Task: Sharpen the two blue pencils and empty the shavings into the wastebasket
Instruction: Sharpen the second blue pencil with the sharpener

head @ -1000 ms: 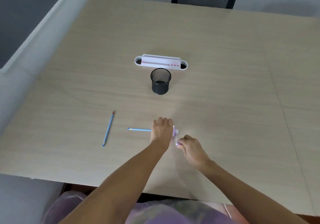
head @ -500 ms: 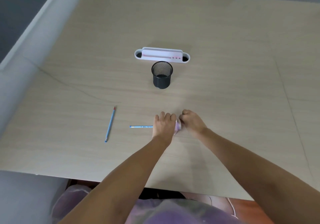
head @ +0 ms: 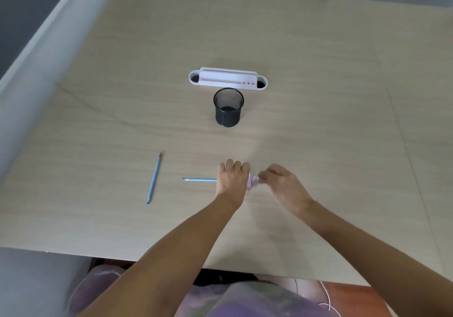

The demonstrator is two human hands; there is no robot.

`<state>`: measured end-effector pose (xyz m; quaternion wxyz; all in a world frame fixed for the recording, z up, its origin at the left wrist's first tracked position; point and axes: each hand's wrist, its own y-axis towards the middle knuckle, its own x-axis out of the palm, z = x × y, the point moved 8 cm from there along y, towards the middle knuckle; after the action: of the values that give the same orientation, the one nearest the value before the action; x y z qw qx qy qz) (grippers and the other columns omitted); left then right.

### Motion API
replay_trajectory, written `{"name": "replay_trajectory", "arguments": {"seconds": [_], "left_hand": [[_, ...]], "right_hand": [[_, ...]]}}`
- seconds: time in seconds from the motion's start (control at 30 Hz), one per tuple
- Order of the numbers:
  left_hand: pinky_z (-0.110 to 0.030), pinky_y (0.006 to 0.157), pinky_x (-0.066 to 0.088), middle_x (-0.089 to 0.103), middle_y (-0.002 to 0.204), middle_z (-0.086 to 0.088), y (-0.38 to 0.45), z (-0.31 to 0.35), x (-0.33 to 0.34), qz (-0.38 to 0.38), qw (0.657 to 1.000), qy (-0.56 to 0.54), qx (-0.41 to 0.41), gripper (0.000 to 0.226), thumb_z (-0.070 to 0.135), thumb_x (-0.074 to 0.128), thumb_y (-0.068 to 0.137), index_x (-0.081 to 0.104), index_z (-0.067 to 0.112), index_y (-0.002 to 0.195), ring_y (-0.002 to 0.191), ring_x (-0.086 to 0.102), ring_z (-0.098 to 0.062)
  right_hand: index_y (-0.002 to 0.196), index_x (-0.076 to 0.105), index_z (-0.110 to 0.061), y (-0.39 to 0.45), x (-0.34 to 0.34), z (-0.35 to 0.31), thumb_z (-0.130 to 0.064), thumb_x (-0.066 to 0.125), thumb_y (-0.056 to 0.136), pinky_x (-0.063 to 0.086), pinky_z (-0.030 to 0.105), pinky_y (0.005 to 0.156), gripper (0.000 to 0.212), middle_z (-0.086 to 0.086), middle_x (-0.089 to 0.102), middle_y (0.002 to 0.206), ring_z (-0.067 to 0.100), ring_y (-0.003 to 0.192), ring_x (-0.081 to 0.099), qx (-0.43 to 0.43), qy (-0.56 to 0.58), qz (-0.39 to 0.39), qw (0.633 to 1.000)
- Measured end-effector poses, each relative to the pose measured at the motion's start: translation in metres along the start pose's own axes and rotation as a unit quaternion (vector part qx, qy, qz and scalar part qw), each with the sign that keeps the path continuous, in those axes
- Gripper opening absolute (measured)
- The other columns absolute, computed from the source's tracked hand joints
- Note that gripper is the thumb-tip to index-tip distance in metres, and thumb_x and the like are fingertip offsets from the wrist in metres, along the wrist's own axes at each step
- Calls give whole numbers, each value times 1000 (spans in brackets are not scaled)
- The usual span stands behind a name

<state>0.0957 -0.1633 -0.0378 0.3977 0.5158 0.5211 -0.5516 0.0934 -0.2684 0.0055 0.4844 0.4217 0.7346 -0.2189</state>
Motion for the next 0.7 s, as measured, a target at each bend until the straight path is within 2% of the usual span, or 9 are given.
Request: {"name": "replay_trajectory", "arguments": {"seconds": [0.1, 0.2, 0.3, 0.37, 0.43, 0.47, 0.57, 0.63, 0.7], "left_hand": [[-28, 62, 36, 58, 72, 3, -1, 0, -3, -3, 1000, 5, 2, 48, 29, 83, 49, 54, 20, 86, 72, 53, -19], [-25, 53, 36, 53, 55, 6, -2, 0, -10, 20, 1000, 16, -5, 41, 31, 82, 37, 56, 21, 67, 56, 51, -17], [-24, 52, 36, 52, 53, 6, -3, 1, -12, 31, 999, 35, -1, 37, 27, 79, 36, 54, 21, 63, 53, 50, -16], [-25, 53, 35, 51, 53, 7, -3, 1, -9, 18, 999, 50, 3, 40, 27, 80, 34, 54, 21, 64, 54, 49, -15], [-25, 55, 36, 53, 57, 7, -1, 4, -7, 15, 998, 55, 18, 39, 30, 79, 39, 54, 21, 68, 58, 50, -15], [-25, 56, 36, 55, 59, 8, 0, 5, -8, 15, 998, 61, 22, 34, 33, 76, 47, 55, 22, 70, 60, 51, -15], [-28, 63, 32, 59, 74, 3, 3, 4, -8, 28, 999, 30, 24, 23, 27, 66, 69, 52, 19, 85, 74, 52, -19], [-30, 68, 33, 59, 84, 0, 5, 2, -3, 13, 1000, 8, 19, 31, 15, 68, 69, 49, 16, 94, 83, 52, -22], [-29, 65, 36, 59, 77, 2, 4, 0, -6, 0, 1000, -3, 15, 40, 15, 76, 57, 53, 17, 89, 77, 54, -21]], "right_hand": [[65, 63, -10, 33, 12, 29, 7, 71, 67, 43, 26, 54, 19, 4, 51, 66, 16, 61, 52, 56, -10, -9, 998], [52, 55, -7, 42, 42, 30, 12, 73, 53, 30, 24, 48, 26, 2, 41, 58, 21, 53, 46, 41, -40, -54, 997], [62, 62, -3, 3, 59, 23, 10, 69, 62, 25, 22, 54, 15, 6, 51, 64, 27, 60, 53, 115, 14, -62, 991], [65, 63, -7, -25, 58, 9, -2, 64, 75, 31, 24, 58, 12, 6, 54, 64, 25, 58, 55, 109, 30, -38, 993], [69, 64, -9, -39, 44, 2, -20, 49, 85, 37, 23, 59, 24, 5, 56, 67, 21, 58, 55, 98, 43, -12, 994], [71, 65, -10, -37, 34, 0, -22, 47, 86, 40, 24, 60, 26, 5, 57, 69, 19, 59, 55, 90, 43, 1, 995], [75, 65, -11, -24, 8, -5, -1, 66, 76, 41, 22, 62, 10, 5, 57, 70, 18, 61, 54, 30, 10, 5, 999], [77, 65, -10, -13, 2, -2, 8, 70, 69, 39, 18, 64, 20, 6, 58, 73, 18, 65, 54, 14, 4, -9, 1000], [75, 67, -8, 6, -3, 6, 7, 70, 69, 39, 16, 65, 17, 8, 57, 73, 17, 67, 53, 32, 21, 7, 999]]}}
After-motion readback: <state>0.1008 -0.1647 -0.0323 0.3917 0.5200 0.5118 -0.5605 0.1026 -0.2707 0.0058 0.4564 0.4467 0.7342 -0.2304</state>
